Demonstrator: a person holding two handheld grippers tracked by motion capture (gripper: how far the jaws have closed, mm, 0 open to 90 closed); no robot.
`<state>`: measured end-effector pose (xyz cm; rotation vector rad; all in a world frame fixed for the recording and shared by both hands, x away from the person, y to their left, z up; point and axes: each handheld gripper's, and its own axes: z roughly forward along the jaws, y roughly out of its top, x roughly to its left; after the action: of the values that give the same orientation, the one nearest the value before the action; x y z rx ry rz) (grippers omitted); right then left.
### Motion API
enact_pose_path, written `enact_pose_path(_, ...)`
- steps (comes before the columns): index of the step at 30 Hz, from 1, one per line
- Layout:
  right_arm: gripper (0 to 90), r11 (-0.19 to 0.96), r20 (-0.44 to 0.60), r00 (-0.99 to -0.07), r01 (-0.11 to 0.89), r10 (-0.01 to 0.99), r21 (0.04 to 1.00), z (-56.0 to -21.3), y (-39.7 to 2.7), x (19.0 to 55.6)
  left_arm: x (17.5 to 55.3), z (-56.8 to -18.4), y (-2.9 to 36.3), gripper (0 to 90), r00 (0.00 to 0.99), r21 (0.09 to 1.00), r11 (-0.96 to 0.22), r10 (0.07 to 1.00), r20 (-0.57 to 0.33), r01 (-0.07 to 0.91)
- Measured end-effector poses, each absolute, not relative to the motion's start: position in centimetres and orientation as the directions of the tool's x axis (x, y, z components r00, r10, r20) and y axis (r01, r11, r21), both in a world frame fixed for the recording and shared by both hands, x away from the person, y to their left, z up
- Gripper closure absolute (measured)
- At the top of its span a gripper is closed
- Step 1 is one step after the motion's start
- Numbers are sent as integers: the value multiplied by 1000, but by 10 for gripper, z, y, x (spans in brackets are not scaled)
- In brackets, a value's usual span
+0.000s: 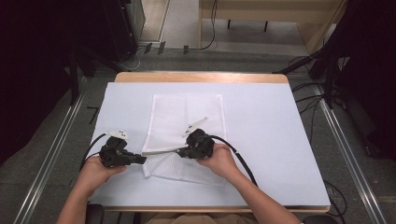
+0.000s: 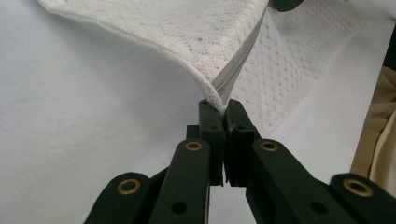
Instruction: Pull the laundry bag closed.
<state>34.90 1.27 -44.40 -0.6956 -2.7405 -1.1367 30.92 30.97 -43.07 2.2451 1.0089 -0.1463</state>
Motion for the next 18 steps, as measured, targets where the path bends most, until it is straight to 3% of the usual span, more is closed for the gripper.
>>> enact_pose_path(18,881,619,258,-889,450,378,644,-445,4,349,309,-431,310,887,694,523,-481,623,-360,704)
